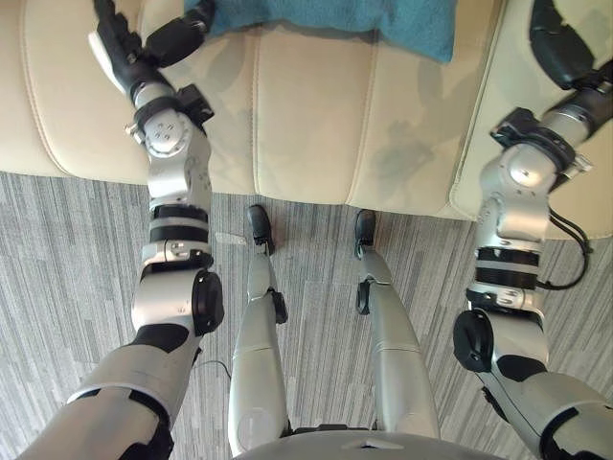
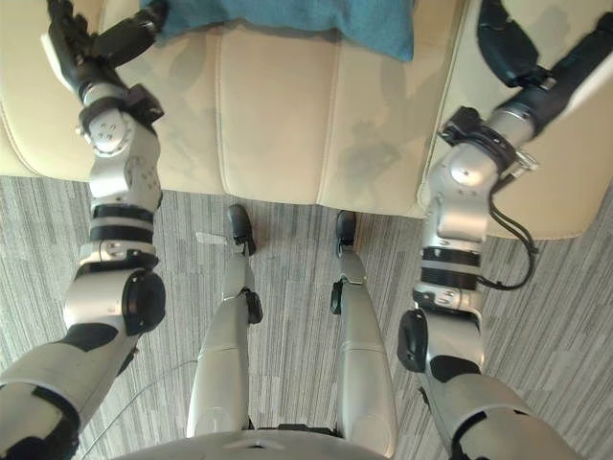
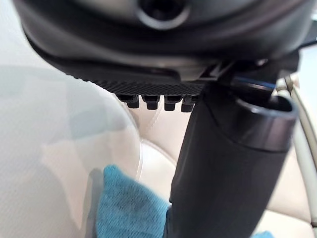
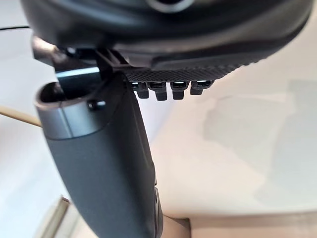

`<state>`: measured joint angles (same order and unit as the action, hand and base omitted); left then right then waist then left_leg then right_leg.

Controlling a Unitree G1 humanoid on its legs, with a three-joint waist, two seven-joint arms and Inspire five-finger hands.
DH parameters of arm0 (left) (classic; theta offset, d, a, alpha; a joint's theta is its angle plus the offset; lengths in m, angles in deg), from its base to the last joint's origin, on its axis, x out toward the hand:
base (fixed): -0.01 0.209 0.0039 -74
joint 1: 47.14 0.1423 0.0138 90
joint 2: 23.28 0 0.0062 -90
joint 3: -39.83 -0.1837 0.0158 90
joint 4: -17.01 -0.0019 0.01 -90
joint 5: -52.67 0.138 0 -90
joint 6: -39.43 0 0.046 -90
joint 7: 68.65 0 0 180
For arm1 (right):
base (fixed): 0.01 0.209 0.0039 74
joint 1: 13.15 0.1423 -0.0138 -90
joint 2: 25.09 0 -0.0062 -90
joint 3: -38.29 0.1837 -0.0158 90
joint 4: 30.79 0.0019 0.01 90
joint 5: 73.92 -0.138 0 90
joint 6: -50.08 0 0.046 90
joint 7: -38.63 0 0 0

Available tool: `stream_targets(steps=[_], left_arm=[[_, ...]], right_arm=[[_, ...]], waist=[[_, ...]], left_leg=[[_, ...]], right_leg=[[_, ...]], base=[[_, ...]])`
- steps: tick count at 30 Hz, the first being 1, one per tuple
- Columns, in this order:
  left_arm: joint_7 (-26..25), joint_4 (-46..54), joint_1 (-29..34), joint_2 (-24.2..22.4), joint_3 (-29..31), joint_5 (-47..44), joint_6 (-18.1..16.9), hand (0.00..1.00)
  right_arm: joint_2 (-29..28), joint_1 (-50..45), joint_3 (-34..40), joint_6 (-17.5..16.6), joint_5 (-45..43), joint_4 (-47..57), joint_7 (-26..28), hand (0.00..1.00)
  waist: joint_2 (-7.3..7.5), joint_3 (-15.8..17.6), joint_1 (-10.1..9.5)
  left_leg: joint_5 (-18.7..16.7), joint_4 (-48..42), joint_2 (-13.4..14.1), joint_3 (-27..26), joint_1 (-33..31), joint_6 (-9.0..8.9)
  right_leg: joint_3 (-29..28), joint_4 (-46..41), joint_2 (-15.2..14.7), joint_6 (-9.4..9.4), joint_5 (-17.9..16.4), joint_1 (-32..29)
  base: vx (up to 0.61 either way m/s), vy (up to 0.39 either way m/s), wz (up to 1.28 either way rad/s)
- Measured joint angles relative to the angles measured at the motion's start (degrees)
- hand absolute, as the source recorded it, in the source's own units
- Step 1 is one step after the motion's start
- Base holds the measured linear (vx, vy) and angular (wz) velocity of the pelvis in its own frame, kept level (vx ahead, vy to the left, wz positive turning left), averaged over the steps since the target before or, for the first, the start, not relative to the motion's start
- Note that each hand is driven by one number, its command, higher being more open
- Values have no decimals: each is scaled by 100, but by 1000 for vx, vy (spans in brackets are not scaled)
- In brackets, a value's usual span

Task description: Pick up cushions and gather them together orderly.

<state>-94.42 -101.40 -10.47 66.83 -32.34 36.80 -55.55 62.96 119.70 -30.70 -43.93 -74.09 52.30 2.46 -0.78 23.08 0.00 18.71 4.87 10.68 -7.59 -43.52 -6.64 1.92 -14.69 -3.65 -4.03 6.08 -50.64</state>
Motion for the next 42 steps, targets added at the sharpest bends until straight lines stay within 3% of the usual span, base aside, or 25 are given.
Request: stream_targets(steps=[5,6,7,9,15,18,23,28,31,35,37,39,40,41,42], left_arm=[[201,1121,1453,-92,-21,-216,-387,100],[312,1600,2227,-213,-144,-239,-507,100],[318,1618,2249,-218,-146,-239,-512,100],[532,2082,3402,-508,-353,-233,-682,100],[1213,2066,5358,-1215,-1087,-156,-682,100],[1693,1436,6017,-1384,-1431,-17,-598,100],[1951,38,6258,-1488,-1456,343,-504,100],[2003,-1161,6308,-1477,-1410,786,-386,100],[2027,-1958,6312,-1432,-1305,1091,-296,100],[2050,-2324,6273,-1299,-1188,1201,-217,100],[2041,-2403,6182,-1231,-1188,1209,-195,100],[2025,-2416,6082,-1233,-1188,1214,-186,100],[2027,-2410,6015,-1336,-1106,1225,-199,100],[2014,-2416,5928,-1368,-1036,1261,-189,100],[1998,-2404,5919,-1365,-1028,1268,-190,100]], right_arm=[[27,-1281,-179,-216,6,848,509,100],[-16,-2060,-375,-328,7,1175,721,100],[-18,-2078,-379,-333,6,1184,730,100],[-88,-3166,-769,-467,16,1423,1198,100],[-675,-4853,-1374,-554,11,1108,2291,100],[-1058,-5366,-1532,-555,12,122,2759,100],[-1253,-5749,-1612,-542,24,-1464,2995,100],[-1253,-5746,-1556,-478,123,-2865,3066,100],[-1270,-5638,-1533,-387,120,-3845,3091,100],[-1381,-5485,-1306,-280,59,-4295,3080,100],[-1385,-5430,-1316,-261,19,-4379,3064,100],[-1379,-5358,-1317,-237,5,-4424,3052,100],[-1371,-5204,-1308,-217,8,-4463,3042,100],[-1372,-5223,-1314,-182,5,-4473,3057,100],[-1390,-5244,-1318,-174,5,-4505,3056,100]], waist=[[15,-9,-18],[57,-64,-33],[58,-66,-34],[156,-337,-60],[252,-947,-100],[262,-1286,-128],[222,-1857,-138],[198,-2182,-128],[239,-2263,-137],[282,-2239,-136],[353,-2150,-143],[362,-2146,-165],[259,-2068,-221],[346,-2079,-210],[399,-2103,-213]], left_leg=[[-346,-386,7,21,529,10],[-524,-546,-7,69,825,4],[-530,-549,-7,69,832,4],[-665,-603,-7,110,1193,-20],[-845,-446,-69,188,2034,-55],[-1014,-400,-106,145,2675,-52],[-1240,-400,-106,51,3265,-72],[-1279,-238,-102,-4,3697,-87],[-1297,-120,-98,-112,3980,-111],[-1361,-155,-106,-319,4134,-125],[-1558,-503,-86,-381,4067,-92],[-1707,-805,-81,-413,3851,82],[-1719,-895,53,-438,3747,95],[-1710,-1065,-19,-316,3646,98],[-1693,-1171,-60,-231,3616,72]], right_leg=[[14,-174,-31,37,-221,637],[68,-358,-71,54,-432,948],[69,-363,-71,51,-440,956],[132,-435,-93,52,-644,1333],[304,-268,-170,39,-865,2265],[344,15,-206,-10,-905,3013],[335,281,-208,-31,-974,3676],[320,485,-179,-33,-983,4085],[220,612,-150,-66,-954,4304],[1,542,-144,-95,-914,4342],[-24,237,-159,-99,-909,4248],[-69,219,-184,-311,-769,4143],[-73,-810,-237,-165,-1165,3789],[-56,-2623,-401,-253,-1573,3447],[-71,-3248,-479,-296,-1588,3446]], base=[[17,-9,7],[33,-25,17],[49,-37,18],[106,-55,15],[140,-23,15],[110,26,2],[61,34,-5],[16,11,-3],[28,17,-14],[16,29,-29],[-44,20,-23],[-109,6,-20],[-167,-57,7],[-146,-98,29],[-89,-142,58]])
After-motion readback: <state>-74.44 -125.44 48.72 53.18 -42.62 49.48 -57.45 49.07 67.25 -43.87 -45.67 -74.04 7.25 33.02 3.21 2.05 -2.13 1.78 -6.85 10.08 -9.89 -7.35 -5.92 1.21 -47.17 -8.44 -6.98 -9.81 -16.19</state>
